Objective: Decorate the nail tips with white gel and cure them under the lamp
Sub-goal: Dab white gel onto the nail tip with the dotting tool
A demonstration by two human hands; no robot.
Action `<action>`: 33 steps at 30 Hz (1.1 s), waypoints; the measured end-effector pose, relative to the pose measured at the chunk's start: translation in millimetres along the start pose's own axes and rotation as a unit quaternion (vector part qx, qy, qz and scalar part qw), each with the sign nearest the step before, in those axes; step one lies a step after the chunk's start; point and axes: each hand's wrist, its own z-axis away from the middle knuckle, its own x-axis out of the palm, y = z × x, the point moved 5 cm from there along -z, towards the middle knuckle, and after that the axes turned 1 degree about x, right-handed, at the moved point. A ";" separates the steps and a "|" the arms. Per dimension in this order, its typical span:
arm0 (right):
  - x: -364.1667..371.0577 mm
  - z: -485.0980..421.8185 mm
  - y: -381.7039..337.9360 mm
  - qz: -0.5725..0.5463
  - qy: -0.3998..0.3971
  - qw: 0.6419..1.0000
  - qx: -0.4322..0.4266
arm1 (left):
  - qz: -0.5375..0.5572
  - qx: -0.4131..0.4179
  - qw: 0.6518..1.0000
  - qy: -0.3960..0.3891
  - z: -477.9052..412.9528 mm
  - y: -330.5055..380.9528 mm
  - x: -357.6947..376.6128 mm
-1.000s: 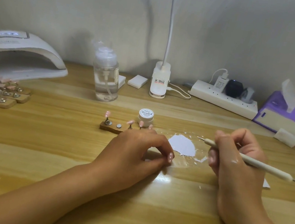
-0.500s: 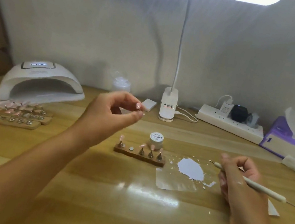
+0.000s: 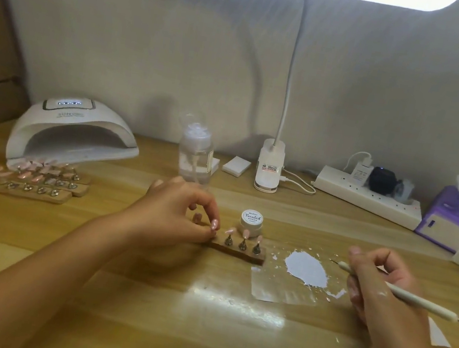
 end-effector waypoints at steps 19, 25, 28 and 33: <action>-0.6 -1.0 3.4 0.023 -0.013 1.000 -0.009 | -0.123 0.044 0.990 0.051 5.2 17.1 16.2; 0.5 0.7 2.0 0.041 -0.010 0.999 -0.018 | -0.111 0.036 0.991 0.069 5.9 19.8 19.2; 1.1 3.2 -3.6 0.039 -0.009 0.999 -0.033 | -0.137 0.076 0.984 0.088 8.2 26.0 19.9; -3.5 1.7 -13.7 0.051 0.006 0.998 -0.040 | -0.141 0.124 0.976 0.108 12.6 36.6 15.2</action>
